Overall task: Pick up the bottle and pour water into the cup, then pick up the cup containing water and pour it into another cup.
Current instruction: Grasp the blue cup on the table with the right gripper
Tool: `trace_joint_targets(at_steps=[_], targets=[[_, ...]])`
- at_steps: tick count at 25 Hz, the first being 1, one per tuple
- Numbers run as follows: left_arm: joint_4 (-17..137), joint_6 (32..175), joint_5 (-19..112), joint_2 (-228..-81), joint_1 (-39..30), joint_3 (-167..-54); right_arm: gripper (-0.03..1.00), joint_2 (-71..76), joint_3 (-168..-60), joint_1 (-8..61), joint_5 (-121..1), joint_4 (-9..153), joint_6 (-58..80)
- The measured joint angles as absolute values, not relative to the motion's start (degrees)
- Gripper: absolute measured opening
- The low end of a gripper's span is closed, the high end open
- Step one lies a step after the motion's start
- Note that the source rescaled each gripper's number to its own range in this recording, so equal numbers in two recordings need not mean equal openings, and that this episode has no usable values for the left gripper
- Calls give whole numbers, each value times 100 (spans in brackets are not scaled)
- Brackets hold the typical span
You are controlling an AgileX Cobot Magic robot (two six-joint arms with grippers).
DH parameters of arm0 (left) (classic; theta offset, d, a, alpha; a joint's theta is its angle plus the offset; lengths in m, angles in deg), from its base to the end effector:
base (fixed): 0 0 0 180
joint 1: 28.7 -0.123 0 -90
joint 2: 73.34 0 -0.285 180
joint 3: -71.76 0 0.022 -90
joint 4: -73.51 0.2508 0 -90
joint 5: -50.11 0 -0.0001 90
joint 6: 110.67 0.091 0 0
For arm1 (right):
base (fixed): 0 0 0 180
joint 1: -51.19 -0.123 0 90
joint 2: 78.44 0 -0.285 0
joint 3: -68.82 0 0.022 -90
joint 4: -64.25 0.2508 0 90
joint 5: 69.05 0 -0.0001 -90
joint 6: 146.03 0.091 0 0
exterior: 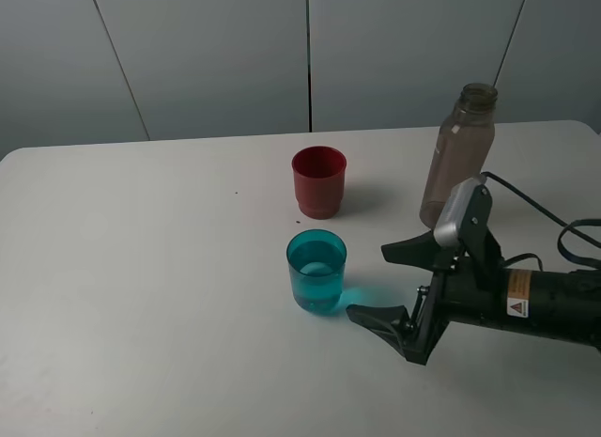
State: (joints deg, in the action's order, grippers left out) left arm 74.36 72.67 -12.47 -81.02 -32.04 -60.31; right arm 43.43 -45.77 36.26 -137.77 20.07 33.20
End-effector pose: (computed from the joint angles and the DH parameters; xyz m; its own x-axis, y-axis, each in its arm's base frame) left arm -0.0078 0.0007 0.2778 -0.4751 0.0375 -0.8791 -0.0390 0.9972 0.0636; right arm 0.1748 0.1077 0.0729 -0.2869 -0.3482 -0.8924 -0.8567 0.5102 0.0763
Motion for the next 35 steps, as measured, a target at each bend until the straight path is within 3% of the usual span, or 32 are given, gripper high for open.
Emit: trace_joint_targets(at_steps=[21, 35], targets=[[7436, 7267, -1247, -8102, -3204, -6031, 100, 4379, -5517, 3626, -13798, 1447, 3652], [7436, 7267, -1247, -8102, -3204, -6031, 100, 5227, -5831, 3626, -13740, 737, 4016]])
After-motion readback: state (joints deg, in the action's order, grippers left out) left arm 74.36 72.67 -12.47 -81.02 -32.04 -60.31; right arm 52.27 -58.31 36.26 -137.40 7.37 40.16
